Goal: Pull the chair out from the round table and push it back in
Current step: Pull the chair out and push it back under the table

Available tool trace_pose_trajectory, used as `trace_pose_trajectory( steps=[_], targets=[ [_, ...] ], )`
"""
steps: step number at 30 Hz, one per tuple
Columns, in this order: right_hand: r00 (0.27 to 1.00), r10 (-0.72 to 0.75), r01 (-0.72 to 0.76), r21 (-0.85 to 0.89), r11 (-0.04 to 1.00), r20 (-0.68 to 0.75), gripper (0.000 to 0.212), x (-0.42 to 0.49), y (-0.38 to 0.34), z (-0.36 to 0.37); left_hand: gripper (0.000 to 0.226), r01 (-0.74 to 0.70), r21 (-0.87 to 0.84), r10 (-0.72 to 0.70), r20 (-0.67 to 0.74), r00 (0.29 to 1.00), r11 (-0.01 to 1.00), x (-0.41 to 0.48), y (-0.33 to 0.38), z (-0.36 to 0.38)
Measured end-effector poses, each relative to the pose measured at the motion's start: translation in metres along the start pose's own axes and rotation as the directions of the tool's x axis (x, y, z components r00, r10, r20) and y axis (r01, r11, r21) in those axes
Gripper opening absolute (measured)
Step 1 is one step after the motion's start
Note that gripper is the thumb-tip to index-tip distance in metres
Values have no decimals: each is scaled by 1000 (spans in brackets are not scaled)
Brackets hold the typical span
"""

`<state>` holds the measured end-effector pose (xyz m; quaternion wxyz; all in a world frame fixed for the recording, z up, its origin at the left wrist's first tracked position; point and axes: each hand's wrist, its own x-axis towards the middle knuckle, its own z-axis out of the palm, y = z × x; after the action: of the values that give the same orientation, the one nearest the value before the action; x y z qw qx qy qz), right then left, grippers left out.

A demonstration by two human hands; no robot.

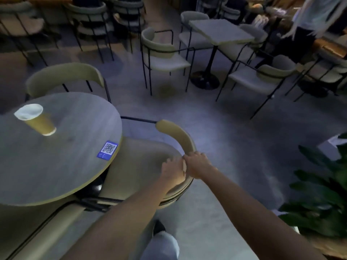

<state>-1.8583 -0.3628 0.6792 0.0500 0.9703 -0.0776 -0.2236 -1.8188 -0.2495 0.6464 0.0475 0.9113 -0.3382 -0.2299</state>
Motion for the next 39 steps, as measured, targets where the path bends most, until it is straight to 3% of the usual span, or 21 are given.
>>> trace_pose_trajectory(
  steps=[7,12,17,22,28,34,39],
  targets=[
    [978,-202,206,-109,972,51,47,50,48,-6,56,136,23,-135,-18,991,990,47,12,3],
    [922,-376,387,-179,905,95,47,95,67,-15,65,293,-28,-294,-46,955,956,66,16,10],
    [816,-562,576,-251,778,134,45,135,69,-8,46,527,-103,-533,-31,846,843,85,27,35],
    [630,-753,765,-316,561,188,45,141,80,18,56,686,-242,-700,34,713,687,90,66,61],
    [562,-784,817,-323,478,263,43,141,100,47,62,762,-353,-777,131,615,543,80,106,86],
    [497,-807,857,-330,396,319,39,147,108,62,69,806,-274,-822,86,564,524,73,131,107],
    [484,-807,855,-380,353,339,39,155,116,76,51,829,-273,-846,86,526,488,77,135,109]
  ],
)
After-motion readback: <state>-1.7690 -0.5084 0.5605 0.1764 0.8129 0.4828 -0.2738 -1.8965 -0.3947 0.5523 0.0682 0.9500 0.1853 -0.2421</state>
